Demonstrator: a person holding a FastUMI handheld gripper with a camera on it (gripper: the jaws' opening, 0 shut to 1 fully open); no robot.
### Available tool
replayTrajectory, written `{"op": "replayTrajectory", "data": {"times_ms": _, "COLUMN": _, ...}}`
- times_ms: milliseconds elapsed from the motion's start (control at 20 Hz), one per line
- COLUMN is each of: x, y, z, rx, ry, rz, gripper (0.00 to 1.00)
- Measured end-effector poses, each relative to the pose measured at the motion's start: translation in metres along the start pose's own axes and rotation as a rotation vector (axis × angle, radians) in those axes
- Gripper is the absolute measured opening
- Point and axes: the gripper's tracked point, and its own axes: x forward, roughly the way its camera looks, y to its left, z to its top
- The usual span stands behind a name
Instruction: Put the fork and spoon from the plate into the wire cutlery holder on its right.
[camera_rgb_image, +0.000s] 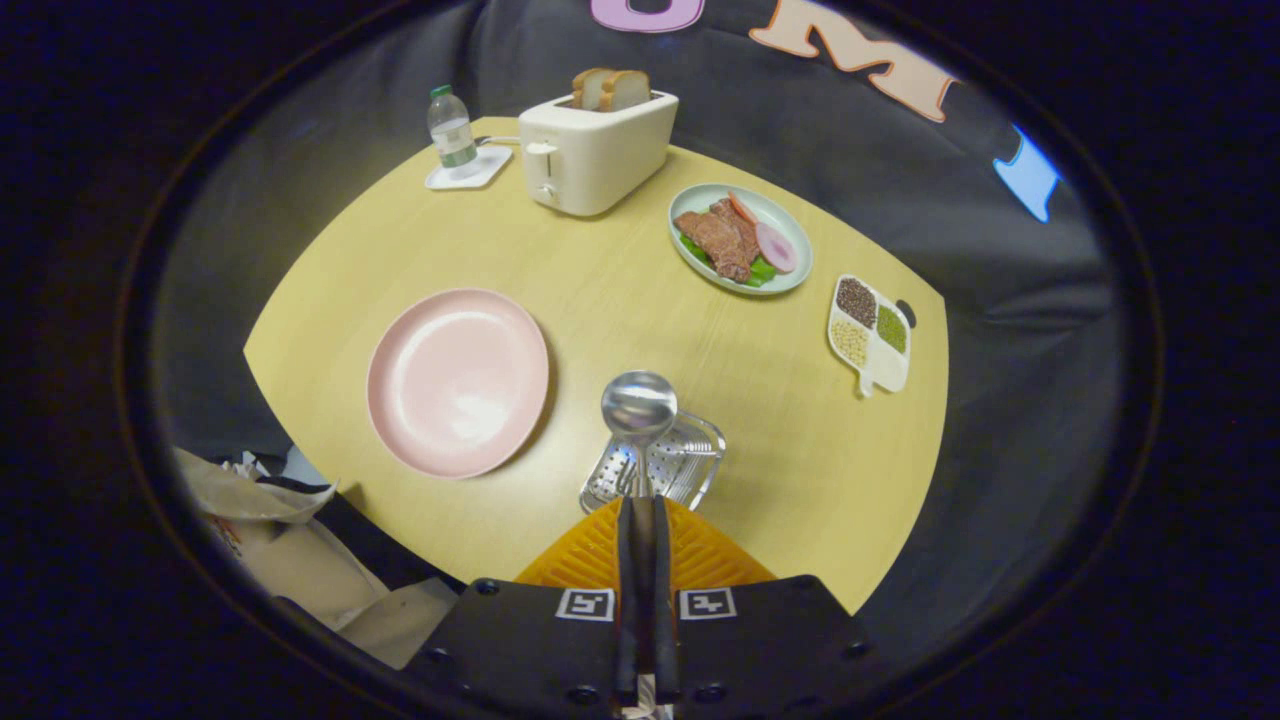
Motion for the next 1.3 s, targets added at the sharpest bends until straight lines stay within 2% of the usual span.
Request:
{"op": "replayTrajectory", "data": {"times_ms": 250, "x": 0.004, "y": -0.006, "z": -0.015, "rx": -0.045, "ry": 0.09, "rz": 0.014, "gripper": 0.1}}
{"op": "replayTrajectory", "data": {"times_ms": 650, "x": 0.013, "y": -0.007, "z": -0.021, "rx": -0.047, "ry": 0.186, "rz": 0.048, "gripper": 0.13}}
{"op": "replayTrajectory", "data": {"times_ms": 1000, "x": 0.016, "y": -0.007, "z": -0.011, "rx": -0.022, "ry": 0.158, "rz": 0.053, "gripper": 0.18}}
{"op": "replayTrajectory", "data": {"times_ms": 1300, "x": 0.004, "y": -0.002, "z": 0.011, "rx": 0.052, "ry": 0.008, "rz": 0.044, "gripper": 0.67}}
